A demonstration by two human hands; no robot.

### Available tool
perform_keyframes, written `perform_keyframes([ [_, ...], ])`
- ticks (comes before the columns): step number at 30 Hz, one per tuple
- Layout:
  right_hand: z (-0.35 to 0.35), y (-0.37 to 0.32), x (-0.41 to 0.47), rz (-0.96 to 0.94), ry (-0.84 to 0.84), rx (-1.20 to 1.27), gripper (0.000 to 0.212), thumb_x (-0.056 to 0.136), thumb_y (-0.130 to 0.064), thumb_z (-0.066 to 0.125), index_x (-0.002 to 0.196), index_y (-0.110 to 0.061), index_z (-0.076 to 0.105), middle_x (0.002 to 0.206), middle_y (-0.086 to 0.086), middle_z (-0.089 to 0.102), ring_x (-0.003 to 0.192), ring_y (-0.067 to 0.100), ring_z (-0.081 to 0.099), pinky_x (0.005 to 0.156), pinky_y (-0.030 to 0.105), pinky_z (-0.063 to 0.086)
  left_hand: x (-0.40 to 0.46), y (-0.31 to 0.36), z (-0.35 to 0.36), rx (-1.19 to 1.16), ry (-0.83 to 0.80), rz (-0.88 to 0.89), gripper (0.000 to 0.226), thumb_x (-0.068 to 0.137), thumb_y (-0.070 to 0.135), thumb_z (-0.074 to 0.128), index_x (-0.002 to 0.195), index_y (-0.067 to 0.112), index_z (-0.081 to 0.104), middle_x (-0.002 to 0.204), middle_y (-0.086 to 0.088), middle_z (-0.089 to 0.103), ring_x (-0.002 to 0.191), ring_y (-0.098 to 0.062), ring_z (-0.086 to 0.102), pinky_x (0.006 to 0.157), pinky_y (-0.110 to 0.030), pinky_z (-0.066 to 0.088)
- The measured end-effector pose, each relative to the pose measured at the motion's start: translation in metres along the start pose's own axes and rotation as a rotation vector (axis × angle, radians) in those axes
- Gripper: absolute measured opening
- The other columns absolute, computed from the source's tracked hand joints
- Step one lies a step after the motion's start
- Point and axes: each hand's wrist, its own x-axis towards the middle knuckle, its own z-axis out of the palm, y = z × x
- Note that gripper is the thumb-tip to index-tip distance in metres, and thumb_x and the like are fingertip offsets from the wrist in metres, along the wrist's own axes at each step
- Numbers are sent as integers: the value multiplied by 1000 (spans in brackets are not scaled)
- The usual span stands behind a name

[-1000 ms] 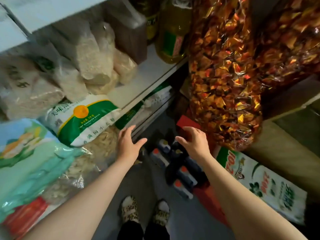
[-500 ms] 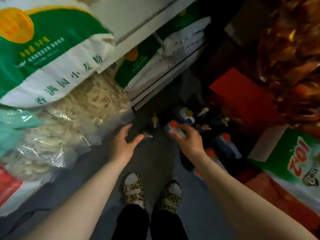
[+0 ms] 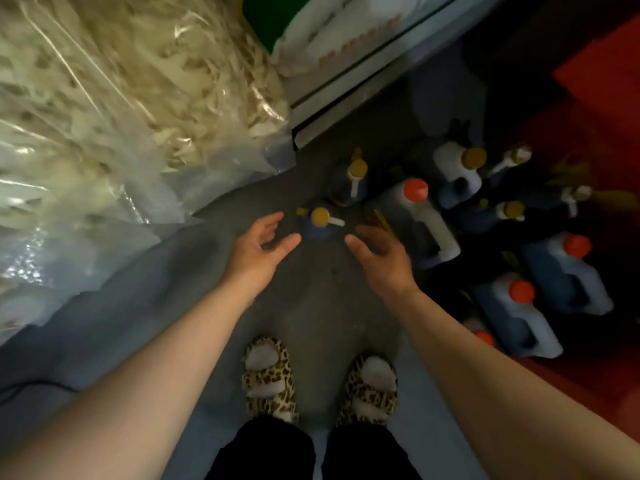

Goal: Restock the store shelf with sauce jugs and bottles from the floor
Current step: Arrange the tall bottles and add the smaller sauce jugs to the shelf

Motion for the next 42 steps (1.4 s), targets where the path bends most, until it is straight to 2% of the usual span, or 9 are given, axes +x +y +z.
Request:
perform_keyframes([
  [6, 24, 41, 47, -79, -69, 51, 62, 89, -38, 74, 144, -27, 49, 133, -15, 52, 124, 4, 51, 97, 24, 45, 53, -39, 12, -46, -93, -8, 58, 89, 19, 72, 142, 23, 50, 145, -6, 51, 135, -14, 47, 107, -24, 38],
  [10, 42, 63, 76, -209, -192, 91, 69, 88, -15, 77, 149, -20, 44, 138, -9, 55, 116, -10, 56, 103, 22, 50, 94, -56, 11, 120, -312, 92, 78, 83, 25, 75, 151, 24, 37, 151, 1, 44, 140, -12, 41, 115, -28, 33],
  [13, 49, 79, 92, -324, -252, 105, 78, 85, 3, 75, 152, -10, 37, 148, 0, 51, 122, -11, 53, 101, 16, 48, 114, -64, 17, 136, -433, 138, 84, 84, 10, 74, 155, 17, 30, 155, -1, 39, 142, -11, 36, 116, -24, 30],
  [16, 53, 85, 101, -434, -218, 102, 72, 84, 9, 72, 142, -25, 45, 140, -11, 54, 125, -11, 53, 106, 18, 45, 124, -75, 23, 53, -423, 150, 94, 67, 17, 90, 146, 17, 39, 146, 3, 49, 135, -11, 46, 109, -17, 38],
  [20, 55, 85, 104, -427, -210, 164, 69, 83, -2, 78, 144, -17, 51, 140, -2, 61, 130, 7, 57, 107, 29, 49, 115, -74, 29, -71, -365, 138, 75, 76, 14, 83, 139, 20, 42, 126, 6, 57, 120, -10, 53, 108, -24, 43],
  [24, 54, 73, 81, -401, -242, 251, 59, 87, -12, 75, 142, -18, 55, 131, -2, 69, 120, 10, 65, 97, 28, 55, 93, -78, 26, -141, -313, 103, 95, 48, 74, 83, 124, 26, 55, 128, -5, 65, 119, -21, 62, 107, -40, 47],
  [27, 56, 60, 75, -390, -289, 281, 44, 90, -17, 72, 131, -25, 63, 121, -4, 73, 111, 8, 69, 91, 25, 58, 85, -84, 22, -191, -262, 92, 104, 33, 87, 77, 116, 28, 57, 121, -9, 69, 110, -29, 68, 103, -50, 50],
  [37, 70, 42, 69, -295, -232, 326, 12, 88, -24, 75, 100, -25, 73, 98, -2, 78, 91, 10, 74, 78, 22, 60, 75, -77, 20, -218, -223, 59, 110, 27, 94, 70, 114, 27, 61, 106, -2, 74, 103, -24, 70, 80, -34, 56],
  [42, 71, 42, 70, -211, -224, 354, 29, 84, -33, 78, 110, -20, 73, 102, 0, 78, 92, 12, 75, 74, 22, 59, 72, -75, 27, -360, -323, -65, 107, 24, 77, 87, 117, 27, 64, 108, -3, 76, 108, -26, 68, 89, -43, 54],
])
